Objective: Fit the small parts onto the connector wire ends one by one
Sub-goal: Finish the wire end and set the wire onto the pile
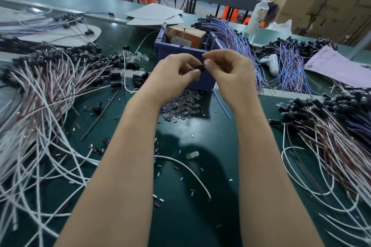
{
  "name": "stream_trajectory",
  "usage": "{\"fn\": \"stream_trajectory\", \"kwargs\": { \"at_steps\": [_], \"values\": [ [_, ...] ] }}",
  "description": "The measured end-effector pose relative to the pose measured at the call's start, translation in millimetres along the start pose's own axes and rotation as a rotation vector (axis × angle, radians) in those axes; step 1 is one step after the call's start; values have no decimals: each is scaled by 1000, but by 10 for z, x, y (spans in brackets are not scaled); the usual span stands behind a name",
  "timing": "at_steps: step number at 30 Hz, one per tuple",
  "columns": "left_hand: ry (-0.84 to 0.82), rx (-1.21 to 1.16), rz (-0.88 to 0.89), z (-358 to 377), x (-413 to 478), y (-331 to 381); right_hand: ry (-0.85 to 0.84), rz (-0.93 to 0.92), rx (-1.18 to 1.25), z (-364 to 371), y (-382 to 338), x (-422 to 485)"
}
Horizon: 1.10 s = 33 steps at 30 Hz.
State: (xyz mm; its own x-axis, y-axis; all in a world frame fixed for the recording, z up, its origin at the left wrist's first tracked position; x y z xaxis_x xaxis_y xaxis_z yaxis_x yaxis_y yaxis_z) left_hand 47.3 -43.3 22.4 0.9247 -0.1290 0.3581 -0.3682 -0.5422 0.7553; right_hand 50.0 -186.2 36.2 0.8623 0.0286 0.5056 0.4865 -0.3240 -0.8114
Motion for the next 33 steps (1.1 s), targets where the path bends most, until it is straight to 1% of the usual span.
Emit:
{"fn": "stream_trajectory", "kwargs": {
  "at_steps": [2,5,8,11,17,23,29,33],
  "values": [
    [8,0,-18,36,10,-26,25,-2,-4,5,-17,17],
    [64,-32,-36,52,23,-54,63,40,23,3,-34,42],
    [102,-90,-47,51,30,-66,50,64,35,-3,-47,35],
    [130,-142,-44,46,20,-75,35,46,34,-19,-76,31],
    [137,-161,-33,31,25,-72,16,-4,-49,0,-128,32],
    [128,-136,0,21,24,-62,18,-48,-199,5,-149,21],
    [122,-35,27,27,20,-39,31,-72,-332,38,-171,11],
    [124,49,43,20,15,-19,15,-69,-367,53,-167,11]
  ]
}}
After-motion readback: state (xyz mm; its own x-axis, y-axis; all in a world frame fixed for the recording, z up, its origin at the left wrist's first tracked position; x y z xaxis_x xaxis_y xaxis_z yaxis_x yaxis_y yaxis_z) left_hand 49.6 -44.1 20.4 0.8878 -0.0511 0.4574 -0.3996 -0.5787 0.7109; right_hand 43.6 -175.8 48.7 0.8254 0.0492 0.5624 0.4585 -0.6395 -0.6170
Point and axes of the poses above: each hand's wrist, its own x-axis towards the middle knuckle, its own z-axis out of the palm, y = z × x, the point moved 1 cm from there along x, towards the middle knuckle, and after that the axes turned 5 degrees about x, right-handed, at the moved point
